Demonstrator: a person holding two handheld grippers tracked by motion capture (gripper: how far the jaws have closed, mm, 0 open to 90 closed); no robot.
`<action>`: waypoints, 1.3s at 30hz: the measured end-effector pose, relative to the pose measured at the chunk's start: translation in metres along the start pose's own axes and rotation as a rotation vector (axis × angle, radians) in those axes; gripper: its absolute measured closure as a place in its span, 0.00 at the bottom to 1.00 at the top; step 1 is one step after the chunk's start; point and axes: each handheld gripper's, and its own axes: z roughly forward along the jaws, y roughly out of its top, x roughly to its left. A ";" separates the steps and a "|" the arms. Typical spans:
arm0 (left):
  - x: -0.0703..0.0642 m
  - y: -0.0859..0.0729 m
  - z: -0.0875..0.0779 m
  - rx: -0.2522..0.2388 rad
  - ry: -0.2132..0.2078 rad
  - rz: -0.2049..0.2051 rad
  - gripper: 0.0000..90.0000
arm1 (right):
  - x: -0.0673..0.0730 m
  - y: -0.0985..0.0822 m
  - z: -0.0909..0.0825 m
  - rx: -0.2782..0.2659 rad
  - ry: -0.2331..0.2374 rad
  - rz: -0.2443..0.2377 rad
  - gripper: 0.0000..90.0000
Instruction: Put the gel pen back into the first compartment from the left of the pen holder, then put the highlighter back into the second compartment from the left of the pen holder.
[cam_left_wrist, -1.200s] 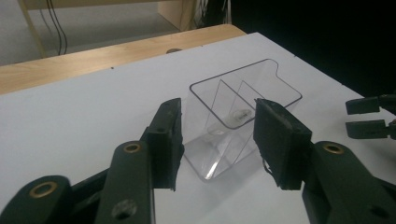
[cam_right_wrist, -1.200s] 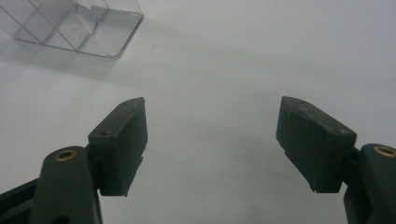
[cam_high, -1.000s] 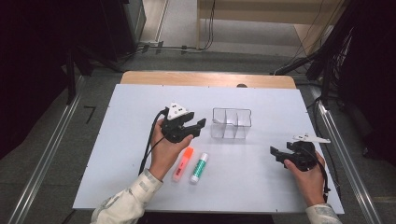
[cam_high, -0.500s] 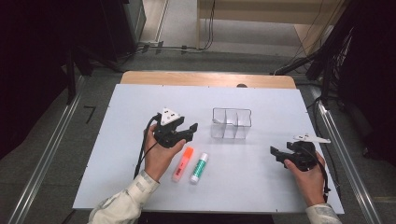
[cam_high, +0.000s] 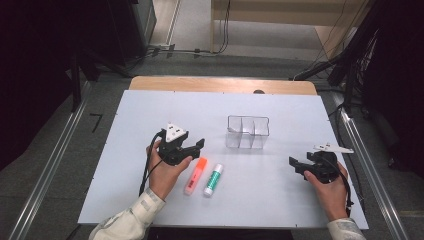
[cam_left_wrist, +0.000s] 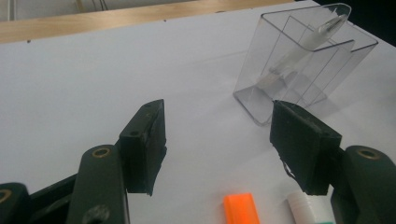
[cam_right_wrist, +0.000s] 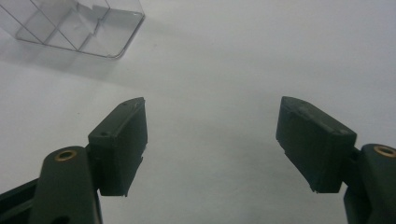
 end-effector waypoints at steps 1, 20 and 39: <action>0.001 -0.001 0.000 0.005 0.002 -0.001 0.40 | 0.000 0.000 0.000 0.000 0.000 0.001 0.26; 0.003 -0.024 -0.004 0.053 0.031 -0.009 0.36 | 0.000 0.000 0.000 -0.003 0.001 -0.002 0.26; -0.008 -0.035 0.005 0.133 0.020 0.017 0.36 | 0.001 0.000 -0.001 -0.004 0.001 -0.004 0.26</action>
